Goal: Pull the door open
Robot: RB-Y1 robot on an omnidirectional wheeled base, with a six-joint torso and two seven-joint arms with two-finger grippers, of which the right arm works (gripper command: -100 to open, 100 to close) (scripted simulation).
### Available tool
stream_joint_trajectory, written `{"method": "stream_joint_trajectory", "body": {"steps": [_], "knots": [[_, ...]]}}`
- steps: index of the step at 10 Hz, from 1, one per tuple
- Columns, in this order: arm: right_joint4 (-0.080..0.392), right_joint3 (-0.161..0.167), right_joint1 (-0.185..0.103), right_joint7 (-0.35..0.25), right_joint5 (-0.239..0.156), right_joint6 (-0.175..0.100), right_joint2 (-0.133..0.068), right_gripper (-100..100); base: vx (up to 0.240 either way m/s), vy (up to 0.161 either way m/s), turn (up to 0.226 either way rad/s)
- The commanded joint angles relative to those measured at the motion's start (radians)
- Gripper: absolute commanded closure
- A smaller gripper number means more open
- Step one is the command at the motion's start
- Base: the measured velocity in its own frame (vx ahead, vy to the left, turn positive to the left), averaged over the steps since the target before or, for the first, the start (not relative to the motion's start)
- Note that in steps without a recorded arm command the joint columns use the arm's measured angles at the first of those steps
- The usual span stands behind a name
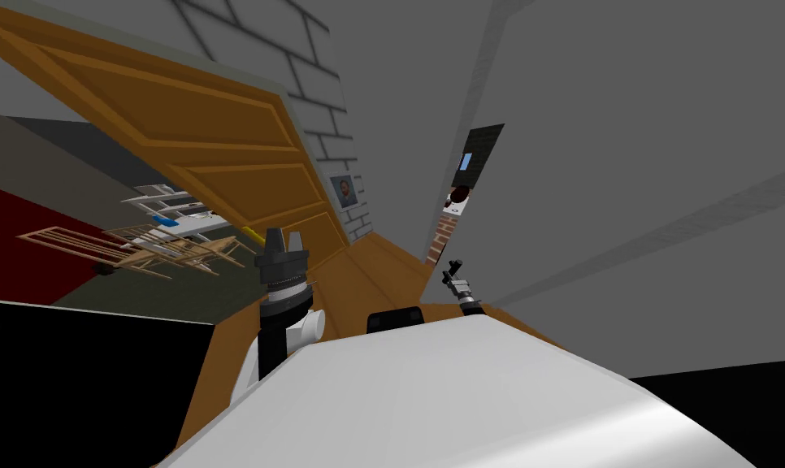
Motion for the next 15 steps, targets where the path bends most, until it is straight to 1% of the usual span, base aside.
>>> {"method": "stream_joint_trajectory", "body": {"steps": [1,2,7,8,9,10,15], "knots": [[0.005,0.012,0.008,-0.016,0.008,-0.02,-0.013,100,-0.17,0.005,0.148],[0.006,0.016,0.01,-0.02,0.01,-0.025,-0.017,100,-0.189,-0.027,0.108],[0.021,0.054,0.034,-0.069,0.033,-0.087,-0.058,100,-0.209,-0.046,0.113],[0.023,0.059,0.037,-0.075,0.036,-0.095,-0.063,100,-0.204,-0.019,0.081],[0.023,0.054,0.033,-0.071,0.033,-0.09,-0.061,100,-0.086,-0.009,0.009],[0.033,0.063,0.038,-0.081,0.038,-0.104,-0.068,100,-0.108,-0.026,0.112],[0.067,0.09,0.045,-0.119,0.054,-0.162,-0.092,100,-0.208,-0.058,0.145]]}}
